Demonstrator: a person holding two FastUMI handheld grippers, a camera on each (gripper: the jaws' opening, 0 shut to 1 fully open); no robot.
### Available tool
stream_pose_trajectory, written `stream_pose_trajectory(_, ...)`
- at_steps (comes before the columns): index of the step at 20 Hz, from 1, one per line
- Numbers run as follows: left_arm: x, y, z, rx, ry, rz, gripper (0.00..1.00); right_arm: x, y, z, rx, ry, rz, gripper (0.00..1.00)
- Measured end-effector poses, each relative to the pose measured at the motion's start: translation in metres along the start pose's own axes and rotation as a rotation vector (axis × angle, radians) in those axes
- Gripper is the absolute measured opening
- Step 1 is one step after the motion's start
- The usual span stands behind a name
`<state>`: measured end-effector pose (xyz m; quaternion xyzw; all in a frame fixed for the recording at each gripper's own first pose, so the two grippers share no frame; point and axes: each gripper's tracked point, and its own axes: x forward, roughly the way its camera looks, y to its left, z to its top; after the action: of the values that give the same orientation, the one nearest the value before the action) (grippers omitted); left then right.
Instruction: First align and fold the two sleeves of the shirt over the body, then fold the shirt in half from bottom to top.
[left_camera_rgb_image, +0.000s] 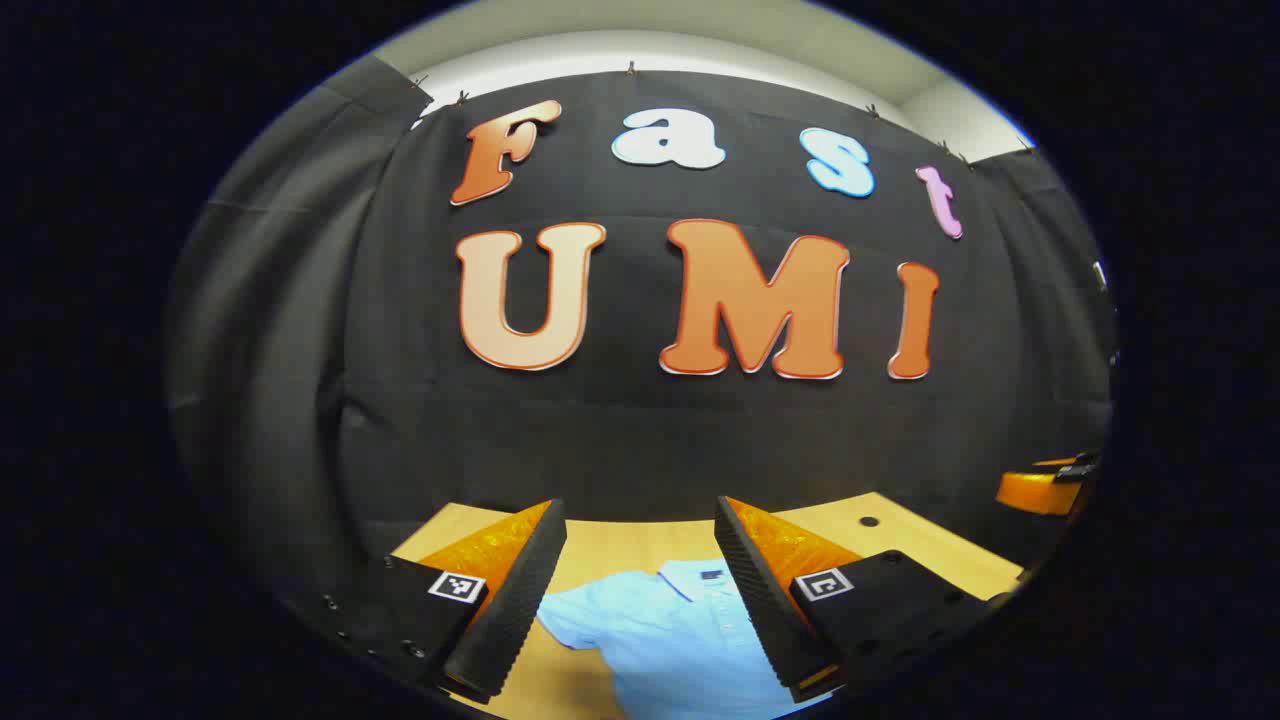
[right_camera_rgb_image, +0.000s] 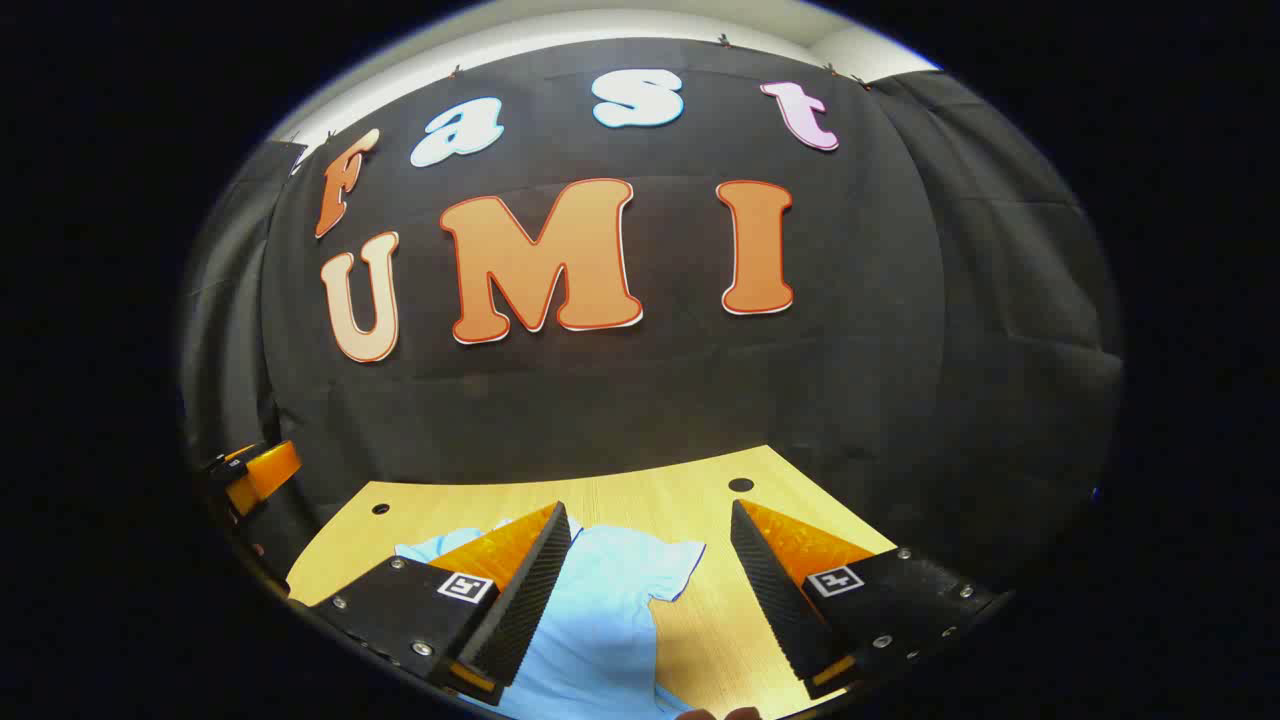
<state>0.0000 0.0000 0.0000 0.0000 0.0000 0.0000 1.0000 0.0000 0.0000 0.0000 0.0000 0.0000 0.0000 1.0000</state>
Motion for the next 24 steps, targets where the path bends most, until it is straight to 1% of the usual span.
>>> stream_pose_trajectory(3, 0.009, 0.012, 0.007, -0.001, 0.01, 0.037, 0.97, 0.018, 0.003, 0.003, -0.011, 0.022, 0.028, 0.98)
stream_pose_trajectory(4, 0.011, 0.01, 0.011, -0.008, 0.009, 0.037, 0.97, 0.024, 0.003, 0.002, -0.01, 0.032, 0.037, 0.98)
stream_pose_trajectory(5, 0.013, 0.012, 0.012, -0.014, 0.006, 0.044, 0.96, 0.029, 0.002, 0.0, -0.009, 0.043, 0.043, 1.0)
stream_pose_trajectory(6, 0.016, 0.011, 0.014, -0.023, 0.002, 0.052, 0.97, 0.033, 0.002, -0.002, -0.008, 0.052, 0.052, 0.98)
stream_pose_trajectory(8, 0.015, 0.003, 0.02, -0.055, -0.017, 0.041, 0.97, 0.041, -0.001, -0.002, -0.005, 0.058, 0.063, 0.98)
stream_pose_trajectory(9, 0.016, 0.001, 0.019, -0.053, -0.015, 0.047, 0.97, 0.044, -0.003, -0.002, -0.004, 0.061, 0.066, 0.98)
stream_pose_trajectory(11, 0.017, 0.001, 0.017, -0.019, -0.002, 0.064, 0.96, 0.052, -0.006, -0.006, 0.0, 0.072, 0.071, 0.98)
stream_pose_trajectory(13, 0.014, 0.003, 0.022, 0.015, -0.005, 0.09, 0.97, 0.057, -0.006, -0.015, 0.016, 0.112, 0.082, 0.98)
stream_pose_trajectory(14, 0.011, 0.003, 0.026, 0.031, -0.011, 0.103, 0.97, 0.06, -0.005, -0.015, 0.011, 0.117, 0.088, 0.98)
stream_pose_trajectory(16, 0.007, 0.001, 0.024, 0.047, -0.009, 0.102, 0.96, 0.067, -0.005, -0.02, -0.019, 0.125, 0.085, 0.98)
stream_pose_trajectory(18, 0.008, 0.001, 0.017, 0.048, 0.008, 0.094, 0.96, 0.068, -0.002, -0.029, -0.012, 0.16, 0.073, 0.98)
stream_pose_trajectory(20, 0.015, 0.004, 0.018, 0.042, 0.003, 0.069, 0.96, 0.068, -0.009, -0.033, -0.033, 0.178, 0.022, 0.98)
stream_pose_trajectory(21, 0.021, 0.003, 0.017, 0.039, -0.004, 0.045, 0.96, 0.066, -0.014, -0.033, -0.043, 0.186, -0.011, 0.99)
stream_pose_trajectory(24, 0.042, 0.007, 0.018, 0.035, -0.012, -0.003, 0.96, 0.058, -0.019, -0.043, -0.018, 0.236, -0.067, 0.98)
